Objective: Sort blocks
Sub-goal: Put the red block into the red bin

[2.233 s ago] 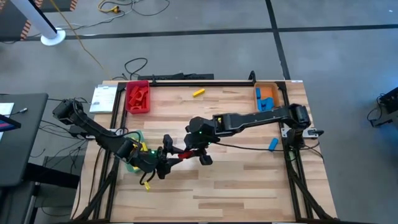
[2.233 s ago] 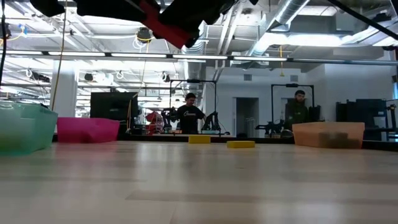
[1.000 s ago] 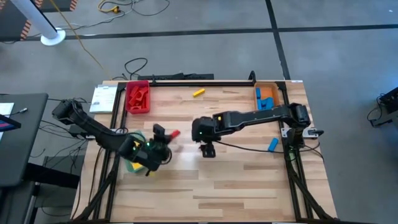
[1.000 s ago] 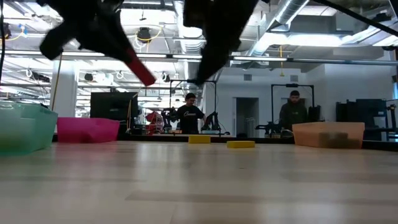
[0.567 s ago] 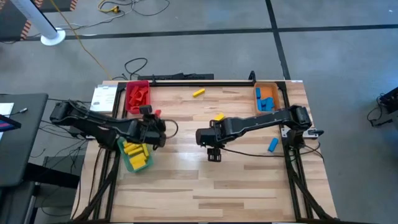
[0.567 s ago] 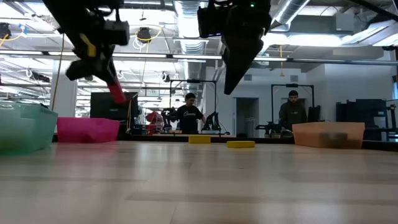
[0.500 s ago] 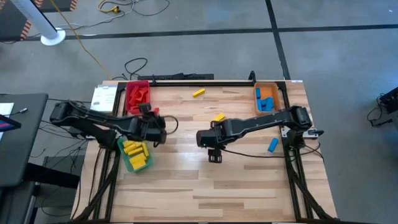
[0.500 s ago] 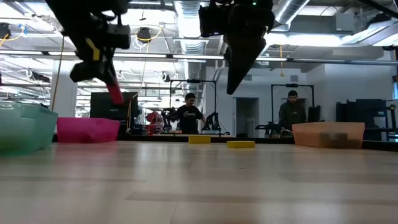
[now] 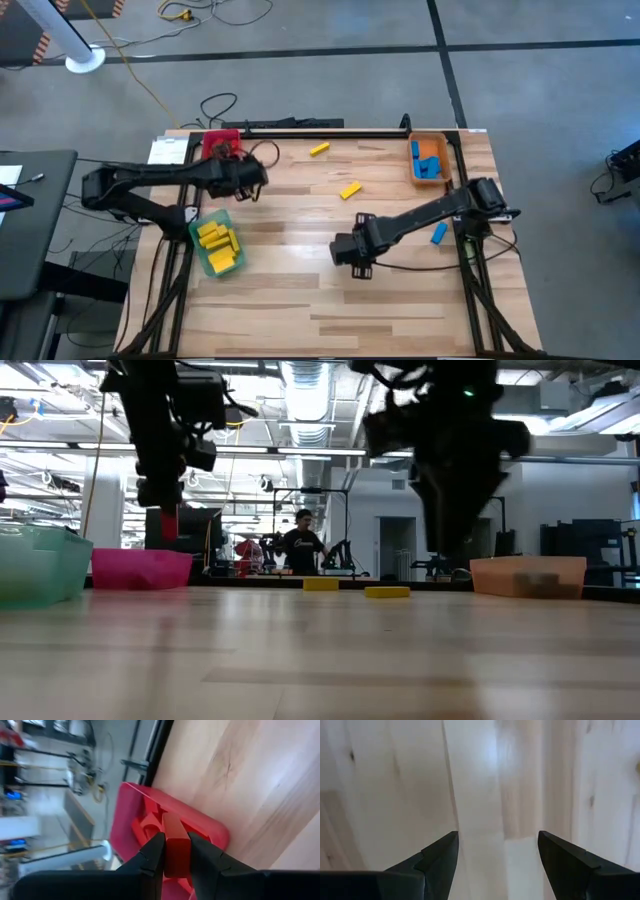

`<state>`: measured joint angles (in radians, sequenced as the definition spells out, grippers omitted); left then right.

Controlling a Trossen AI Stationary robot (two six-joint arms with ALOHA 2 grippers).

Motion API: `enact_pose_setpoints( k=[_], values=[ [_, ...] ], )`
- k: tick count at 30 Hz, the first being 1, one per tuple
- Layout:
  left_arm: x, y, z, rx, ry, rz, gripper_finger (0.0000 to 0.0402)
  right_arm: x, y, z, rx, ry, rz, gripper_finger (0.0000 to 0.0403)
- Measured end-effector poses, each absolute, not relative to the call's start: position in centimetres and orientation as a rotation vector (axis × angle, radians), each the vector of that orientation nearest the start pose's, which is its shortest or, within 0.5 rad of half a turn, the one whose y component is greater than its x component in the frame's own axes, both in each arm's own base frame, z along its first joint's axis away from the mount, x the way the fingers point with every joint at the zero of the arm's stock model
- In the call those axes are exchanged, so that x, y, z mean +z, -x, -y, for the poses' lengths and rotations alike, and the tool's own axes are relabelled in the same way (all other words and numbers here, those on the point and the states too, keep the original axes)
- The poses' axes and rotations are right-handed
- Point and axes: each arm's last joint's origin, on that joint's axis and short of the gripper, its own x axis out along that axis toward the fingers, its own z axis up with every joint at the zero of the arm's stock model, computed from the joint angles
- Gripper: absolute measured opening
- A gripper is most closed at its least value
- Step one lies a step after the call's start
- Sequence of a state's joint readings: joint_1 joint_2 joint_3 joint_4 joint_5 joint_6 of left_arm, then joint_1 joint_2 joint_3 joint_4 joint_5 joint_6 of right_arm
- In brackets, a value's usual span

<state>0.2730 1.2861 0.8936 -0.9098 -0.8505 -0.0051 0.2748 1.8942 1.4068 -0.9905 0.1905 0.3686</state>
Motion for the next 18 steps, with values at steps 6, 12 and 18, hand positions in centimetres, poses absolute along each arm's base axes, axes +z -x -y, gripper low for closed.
enact_pose_setpoints(
  k=[6,12,18],
  values=[
    [23.4,-19.3,-11.0,0.984,-0.283,-1.353,0.0064,18.0,-32.9,-10.7,-0.224,0.051,-1.462,0.0286],
    [23.3,-17.4,-13.8,1.039,-0.148,-1.399,0.0064,16.4,-31.3,-12.0,-0.29,0.094,-1.48,0.0286],
    [23.2,-16.3,-15.5,1.027,-0.052,-1.404,0.0065,15.0,-29.6,-12.7,-0.389,0.136,-1.469,0.0286]
  ],
)
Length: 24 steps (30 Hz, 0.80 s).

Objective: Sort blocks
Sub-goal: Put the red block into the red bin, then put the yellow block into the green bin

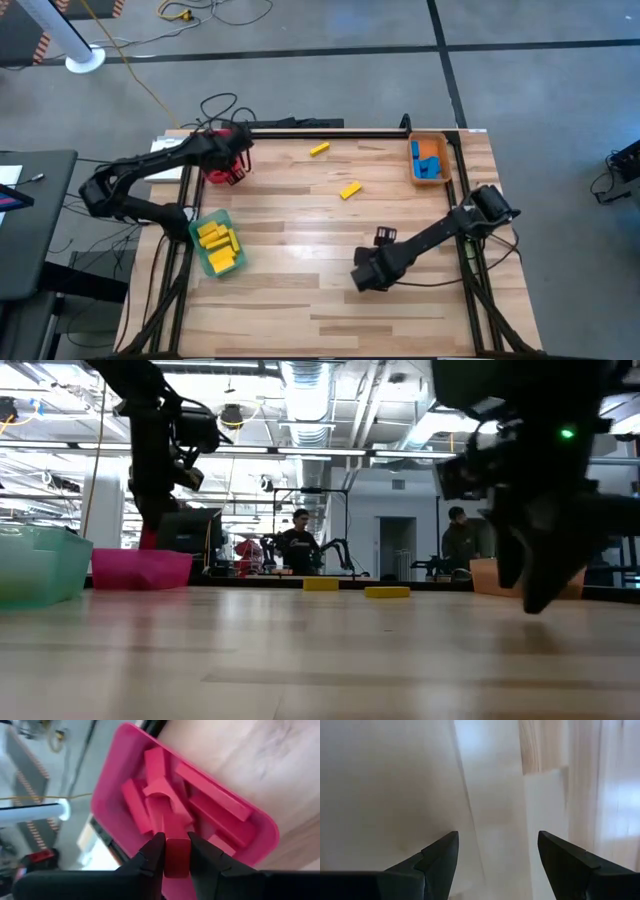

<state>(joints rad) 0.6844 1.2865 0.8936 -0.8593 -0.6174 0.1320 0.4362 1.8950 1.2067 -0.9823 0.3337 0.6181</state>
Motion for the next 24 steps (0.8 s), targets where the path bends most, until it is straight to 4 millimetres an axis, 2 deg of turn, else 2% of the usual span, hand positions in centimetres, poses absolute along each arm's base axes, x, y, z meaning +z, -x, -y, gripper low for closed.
enact_pose_setpoints(
  k=[4,9,14,18,24],
  values=[
    [23.1,-15.9,-16.1,0.981,-0.001,-1.394,0.0088,14.2,-28.7,-12.8,-0.455,0.153,-1.452,0.0286],
    [23.1,-15.9,-16.1,0.962,0.002,-1.387,0.0145,13.7,-28.3,-12.6,-0.497,0.155,-1.436,0.0286],
    [23.0,-16.4,-16.0,0.826,0.051,-1.334,0.019,14.0,-28.3,-12.5,-0.501,0.173,-1.406,0.0286],
    [23.8,-16.3,-16.2,0.906,0.005,-1.277,0.0197,15.1,-28.7,-11.4,-0.539,0.197,-1.326,0.0286],
    [26.0,-15.5,-15.9,1.05,-0.113,-1.185,0.0192,17.7,-29.2,-8.5,-0.582,0.187,-1.254,0.0286]
  ],
)
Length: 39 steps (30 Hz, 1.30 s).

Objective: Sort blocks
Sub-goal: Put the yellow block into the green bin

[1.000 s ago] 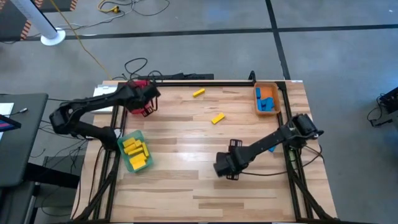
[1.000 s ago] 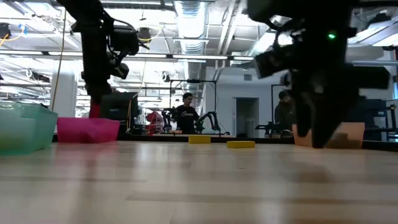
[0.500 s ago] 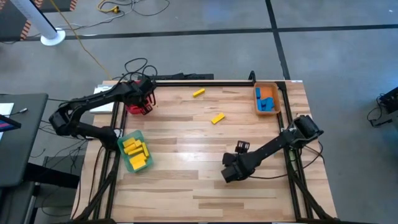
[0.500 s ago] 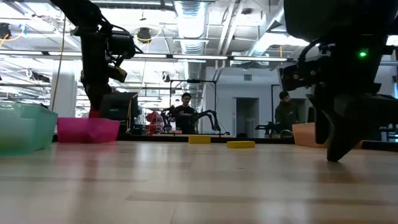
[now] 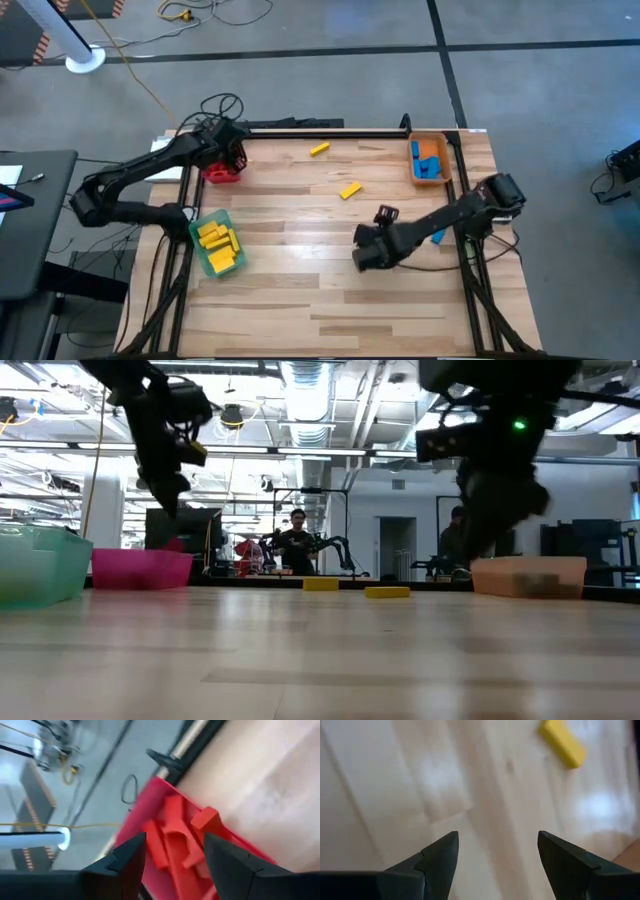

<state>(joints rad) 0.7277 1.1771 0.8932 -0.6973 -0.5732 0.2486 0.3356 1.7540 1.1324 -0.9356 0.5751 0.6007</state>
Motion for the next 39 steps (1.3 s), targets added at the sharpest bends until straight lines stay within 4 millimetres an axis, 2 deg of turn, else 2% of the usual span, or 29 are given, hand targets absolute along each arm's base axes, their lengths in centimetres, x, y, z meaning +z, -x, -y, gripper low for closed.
enact_pose_setpoints(
  k=[5,8,11,16,19,22,26,32,36,39],
  values=[
    [27.7,-14.7,-15.4,1.14,-0.188,-1.116,0.0191,19.7,-29.5,-5.3,-0.556,0.227,-1.247,0.0286],
    [28.3,-14.3,-14.8,1.088,-0.153,-1.058,0.0191,20.4,-29.7,-3.4,-0.518,0.292,-1.27,0.0286],
    [28.6,-14.1,-14.0,0.933,-0.041,-0.969,0.0191,20.7,-29.9,-1.5,-0.449,0.341,-1.308,0.0286],
    [29.0,-14.6,-12.1,0.574,0.142,-0.836,0.019,20.6,-30.4,2.3,-0.315,0.296,-1.352,0.0285],
    [28.9,-15.4,-10.5,0.398,0.171,-0.83,0.019,20.4,-30.6,4.3,-0.227,0.27,-1.343,0.0285],
    [28.7,-16.3,-8.7,0.293,0.166,-0.84,0.019,20.6,-31.2,6.1,-0.15,0.257,-1.27,0.0285],
    [27.7,-17.7,-6.2,0.175,0.156,-0.829,0.019,20.8,-31.5,7.9,-0.093,0.266,-1.188,0.0285],
    [25.0,-19.2,-2.4,0.018,0.155,-0.78,0.019,20.6,-31.7,10.2,-0.057,0.21,-1.127,0.0285],
    [23.2,-19.6,-0.1,-0.074,0.171,-0.729,0.019,18.9,-32.1,11.0,-0.032,0.188,-1.162,0.0285],
    [22.4,-19.8,1.5,-0.141,0.185,-0.674,0.019,16.8,-32.6,11.4,-0.001,0.191,-1.204,0.0285]
  ],
)
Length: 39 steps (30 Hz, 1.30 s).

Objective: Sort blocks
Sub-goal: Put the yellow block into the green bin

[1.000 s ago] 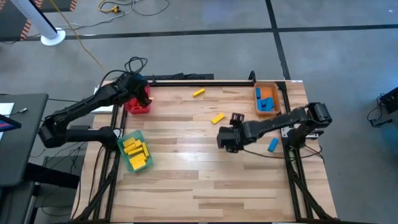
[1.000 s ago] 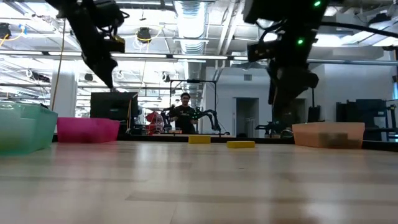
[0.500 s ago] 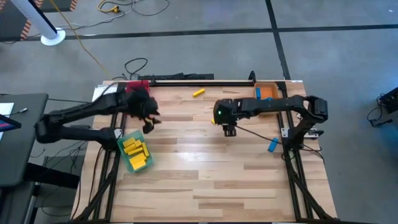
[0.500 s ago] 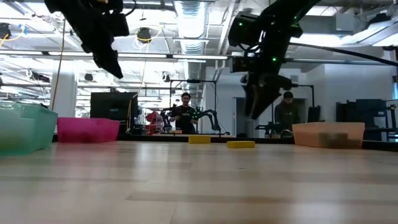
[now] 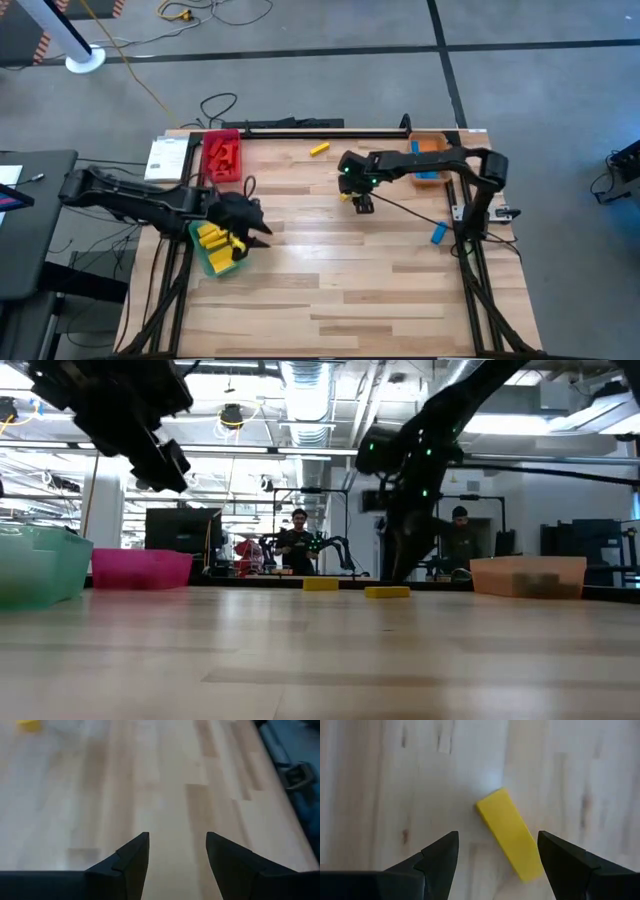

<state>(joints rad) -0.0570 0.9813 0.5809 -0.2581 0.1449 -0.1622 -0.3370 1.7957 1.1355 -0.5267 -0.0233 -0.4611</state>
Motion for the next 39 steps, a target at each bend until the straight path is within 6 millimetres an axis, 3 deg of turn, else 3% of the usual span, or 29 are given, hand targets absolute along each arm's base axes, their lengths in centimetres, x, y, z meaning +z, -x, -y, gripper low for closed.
enact_pose_setpoints(
  k=[3,10,18,23,27,31,35,39],
  values=[
    [22.1,-19.8,3.0,-0.201,0.196,-0.628,0.019,15.2,-32.9,11.5,0.019,0.194,-1.247,0.0285],
    [22.3,-19.6,5.3,-0.244,0.164,-0.57,0.019,14.8,-33.2,11.8,0.01,0.201,-1.246,0.0279],
    [22.4,-19.4,6.3,-0.219,0.136,-0.548,0.019,15.0,-33.3,11.9,-0.004,0.211,-1.222,0.0189],
    [22.4,-19.3,6.6,-0.23,0.141,-0.55,0.019,15.7,-33.7,11.4,0.008,0.193,-1.245,0.0163],
    [22.4,-19.3,6.6,-0.226,0.139,-0.549,0.019,16.5,-34.3,10.5,0.031,0.216,-1.226,0.0179],
    [22.4,-19.3,6.5,-0.201,0.12,-0.543,0.019,17.1,-34.9,10.0,0.031,0.237,-1.204,0.0228],
    [22.4,-19.3,6.5,-0.192,0.108,-0.536,0.019,17.0,-34.6,10.7,0.021,0.232,-1.216,0.0266],
    [22.4,-19.4,6.5,-0.193,0.11,-0.534,0.019,16.5,-33.8,11.9,-0.002,0.21,-1.238,0.0274]
  ],
)
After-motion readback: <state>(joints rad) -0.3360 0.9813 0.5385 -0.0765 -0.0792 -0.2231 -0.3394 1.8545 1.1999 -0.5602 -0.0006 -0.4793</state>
